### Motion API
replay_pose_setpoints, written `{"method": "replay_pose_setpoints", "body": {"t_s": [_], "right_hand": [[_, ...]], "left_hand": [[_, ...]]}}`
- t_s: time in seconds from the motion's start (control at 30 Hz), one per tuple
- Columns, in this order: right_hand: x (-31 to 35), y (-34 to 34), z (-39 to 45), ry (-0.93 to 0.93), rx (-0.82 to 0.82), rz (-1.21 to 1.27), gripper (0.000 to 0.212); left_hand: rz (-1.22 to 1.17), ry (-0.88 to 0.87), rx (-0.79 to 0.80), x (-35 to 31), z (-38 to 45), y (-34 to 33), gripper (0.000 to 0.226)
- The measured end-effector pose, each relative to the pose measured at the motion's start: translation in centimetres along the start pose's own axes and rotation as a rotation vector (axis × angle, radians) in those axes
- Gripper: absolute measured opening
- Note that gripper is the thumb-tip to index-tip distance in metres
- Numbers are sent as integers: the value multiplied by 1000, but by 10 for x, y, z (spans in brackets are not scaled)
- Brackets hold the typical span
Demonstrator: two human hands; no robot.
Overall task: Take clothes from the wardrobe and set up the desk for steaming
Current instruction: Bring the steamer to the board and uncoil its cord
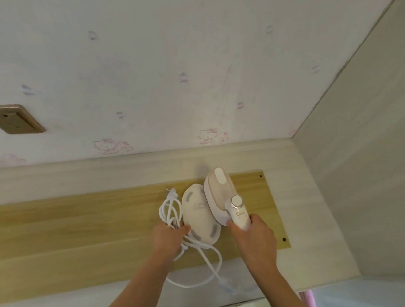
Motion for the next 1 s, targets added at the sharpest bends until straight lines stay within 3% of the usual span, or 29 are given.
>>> {"method": "replay_pose_setpoints", "body": {"t_s": [0.23,0.67,1.0], "right_hand": [[3,-14,-12,-18,-5,4,32],[7,-60,-49,-83,-57,-3,32],[7,-73,-51,-101,-73,26,33]], "left_hand": [[-37,30,53,13,3,19,21],[-130,-109,-91,18,-3,100,25],[-162,-132,-61,17,-5,128,26]]}}
Point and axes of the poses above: each hand's wrist, its own z-axis towards the middle knuckle, its own y-axis out of the back of the hand, x = y × z, the point moved 3 cm from there along z, towards the middle knuckle, and after that the axes turned 5 degrees about z, right-handed, at the moved point
